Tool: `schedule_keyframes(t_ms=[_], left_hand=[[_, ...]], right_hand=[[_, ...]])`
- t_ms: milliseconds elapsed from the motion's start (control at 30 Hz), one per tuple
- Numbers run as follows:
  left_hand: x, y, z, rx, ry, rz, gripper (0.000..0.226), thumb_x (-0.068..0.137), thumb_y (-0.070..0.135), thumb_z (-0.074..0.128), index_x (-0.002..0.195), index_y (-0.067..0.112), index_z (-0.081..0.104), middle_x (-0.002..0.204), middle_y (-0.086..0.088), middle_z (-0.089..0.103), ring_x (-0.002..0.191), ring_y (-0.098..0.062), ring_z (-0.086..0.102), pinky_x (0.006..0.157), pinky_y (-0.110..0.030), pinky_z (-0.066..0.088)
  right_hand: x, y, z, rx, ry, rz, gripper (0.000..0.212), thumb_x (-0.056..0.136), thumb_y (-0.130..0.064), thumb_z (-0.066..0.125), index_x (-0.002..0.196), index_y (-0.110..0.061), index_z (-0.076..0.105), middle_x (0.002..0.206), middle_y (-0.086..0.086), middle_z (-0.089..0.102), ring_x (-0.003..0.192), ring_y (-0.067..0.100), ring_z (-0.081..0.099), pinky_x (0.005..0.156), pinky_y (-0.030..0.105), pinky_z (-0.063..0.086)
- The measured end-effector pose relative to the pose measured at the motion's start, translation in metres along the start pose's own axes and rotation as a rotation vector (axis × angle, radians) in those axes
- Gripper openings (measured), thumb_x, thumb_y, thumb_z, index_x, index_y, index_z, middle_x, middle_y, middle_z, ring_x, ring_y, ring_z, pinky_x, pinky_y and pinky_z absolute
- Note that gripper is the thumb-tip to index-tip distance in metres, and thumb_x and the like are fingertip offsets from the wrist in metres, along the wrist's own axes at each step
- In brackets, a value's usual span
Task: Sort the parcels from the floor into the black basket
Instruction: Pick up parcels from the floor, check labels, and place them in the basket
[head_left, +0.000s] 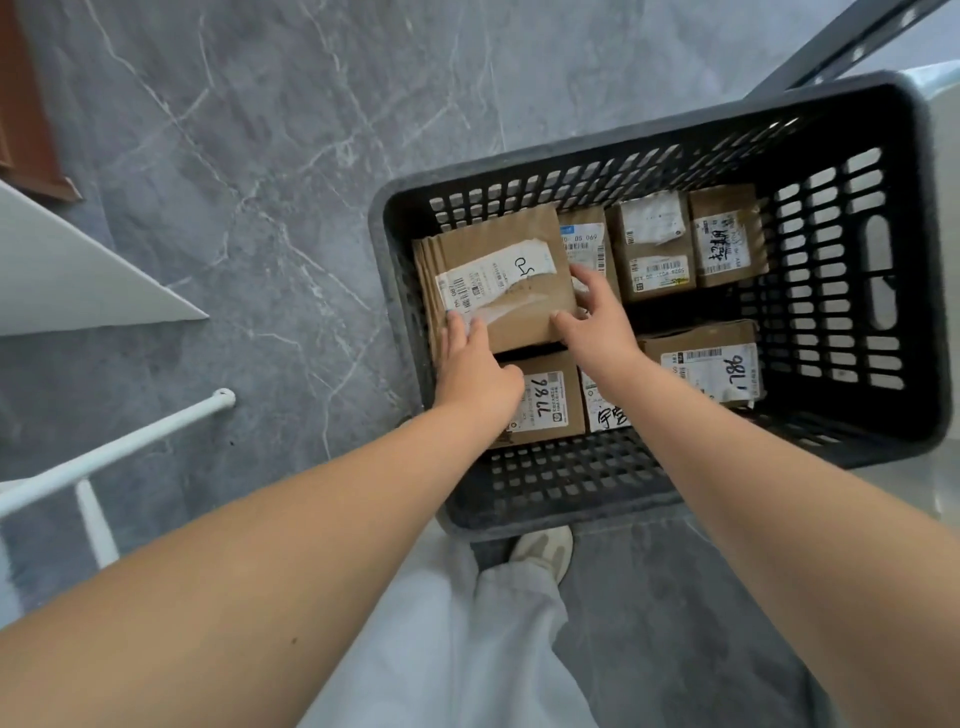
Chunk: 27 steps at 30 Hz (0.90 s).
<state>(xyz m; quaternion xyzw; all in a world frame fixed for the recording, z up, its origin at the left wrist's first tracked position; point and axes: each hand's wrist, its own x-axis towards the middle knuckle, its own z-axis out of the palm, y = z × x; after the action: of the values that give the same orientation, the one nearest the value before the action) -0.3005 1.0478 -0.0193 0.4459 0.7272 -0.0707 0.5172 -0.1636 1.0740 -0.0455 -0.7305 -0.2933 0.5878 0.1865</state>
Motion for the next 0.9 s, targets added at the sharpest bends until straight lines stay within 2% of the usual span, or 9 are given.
schedule_keyframes(t_ms=[33, 100, 167, 300, 367, 433, 533, 767, 900], left_hand=[[0.001, -0.002, -0.001, 0.022, -0.031, 0.014, 0.077, 0.095, 0.015, 0.049, 0.158, 0.021, 0.006, 0.164, 0.001, -0.017, 0.151, -0.018, -0.012, 0.124, -0.04, 0.007], [0.0, -0.004, -0.007, 0.047, -0.079, 0.03, 0.079, 0.093, 0.013, 0.049, 0.158, 0.022, 0.004, 0.164, 0.002, -0.017, 0.152, -0.019, -0.008, 0.123, -0.041, 0.014], [-0.005, -0.003, -0.02, 0.036, -0.076, 0.045, 0.076, 0.093, 0.012, 0.048, 0.158, 0.021, 0.01, 0.165, 0.003, -0.009, 0.152, -0.019, 0.0, 0.121, -0.041, 0.024], [-0.033, 0.02, -0.053, 0.075, 0.022, 0.203, 0.065, 0.098, 0.013, 0.045, 0.157, 0.017, 0.018, 0.165, 0.001, 0.006, 0.152, -0.014, 0.004, 0.123, -0.032, 0.005], [-0.057, 0.042, -0.072, 0.13, 0.083, 0.282, 0.063, 0.099, 0.015, 0.044, 0.157, 0.017, 0.017, 0.165, 0.001, 0.006, 0.152, -0.013, 0.001, 0.124, -0.039, -0.002], [-0.086, 0.071, -0.096, 0.225, 0.17, 0.332, 0.062, 0.1, 0.02, 0.041, 0.157, 0.021, 0.016, 0.165, 0.005, 0.006, 0.151, -0.009, -0.002, 0.12, -0.044, -0.013], [-0.142, 0.128, -0.144, 0.318, 0.316, 0.446, 0.062, 0.101, 0.026, 0.039, 0.157, 0.024, 0.014, 0.165, 0.009, 0.005, 0.151, -0.006, -0.005, 0.116, -0.046, -0.02], [-0.329, 0.263, -0.291, 0.326, 0.677, 0.779, 0.061, 0.103, 0.028, 0.037, 0.158, 0.021, 0.012, 0.165, 0.007, 0.005, 0.151, -0.007, -0.004, 0.121, -0.043, -0.01], [-0.456, 0.316, -0.345, 0.296, 0.884, 0.909, 0.06, 0.104, 0.03, 0.033, 0.158, 0.02, 0.009, 0.165, 0.006, 0.001, 0.151, -0.008, -0.006, 0.12, -0.042, -0.01]], right_hand=[[-0.001, -0.001, 0.0, -0.052, 0.004, 0.001, 0.058, 0.097, -0.001, 0.051, 0.147, -0.024, 0.036, 0.136, 0.0, 0.051, 0.116, 0.014, 0.053, 0.075, 0.01, 0.046], [-0.004, -0.005, -0.003, -0.197, -0.013, 0.006, 0.054, 0.099, -0.008, 0.053, 0.148, -0.02, 0.034, 0.142, 0.003, 0.05, 0.126, 0.02, 0.05, 0.09, 0.022, 0.041], [-0.014, -0.012, -0.008, -0.352, -0.017, 0.024, 0.054, 0.1, -0.016, 0.054, 0.149, -0.016, 0.032, 0.146, 0.006, 0.046, 0.132, 0.025, 0.046, 0.101, 0.033, 0.039], [-0.047, -0.035, -0.022, -0.502, 0.051, -0.018, 0.051, 0.102, -0.019, 0.046, 0.149, -0.011, 0.029, 0.152, 0.01, 0.036, 0.136, 0.029, 0.04, 0.109, 0.04, 0.035], [-0.071, -0.054, -0.033, -0.575, 0.019, -0.07, 0.055, 0.102, -0.022, 0.047, 0.152, -0.013, 0.025, 0.156, 0.009, 0.03, 0.142, 0.03, 0.033, 0.115, 0.043, 0.029], [-0.097, -0.085, -0.047, -0.619, 0.004, -0.155, 0.059, 0.102, -0.024, 0.047, 0.154, -0.014, 0.021, 0.161, 0.006, 0.022, 0.149, 0.025, 0.019, 0.122, 0.045, 0.018], [-0.142, -0.158, -0.079, -0.641, 0.082, -0.33, 0.061, 0.104, -0.026, 0.043, 0.156, -0.014, 0.015, 0.164, 0.001, 0.014, 0.152, 0.015, 0.001, 0.124, 0.044, 0.002], [-0.316, -0.384, -0.173, -0.638, 0.465, -0.691, 0.064, 0.103, -0.022, 0.042, 0.158, -0.015, 0.01, 0.166, -0.002, 0.002, 0.152, 0.013, -0.005, 0.123, 0.041, 0.0], [-0.438, -0.474, -0.213, -0.567, 0.626, -0.877, 0.063, 0.103, -0.028, 0.038, 0.158, -0.016, 0.009, 0.166, -0.004, -0.001, 0.151, 0.009, -0.009, 0.123, 0.038, -0.008]])
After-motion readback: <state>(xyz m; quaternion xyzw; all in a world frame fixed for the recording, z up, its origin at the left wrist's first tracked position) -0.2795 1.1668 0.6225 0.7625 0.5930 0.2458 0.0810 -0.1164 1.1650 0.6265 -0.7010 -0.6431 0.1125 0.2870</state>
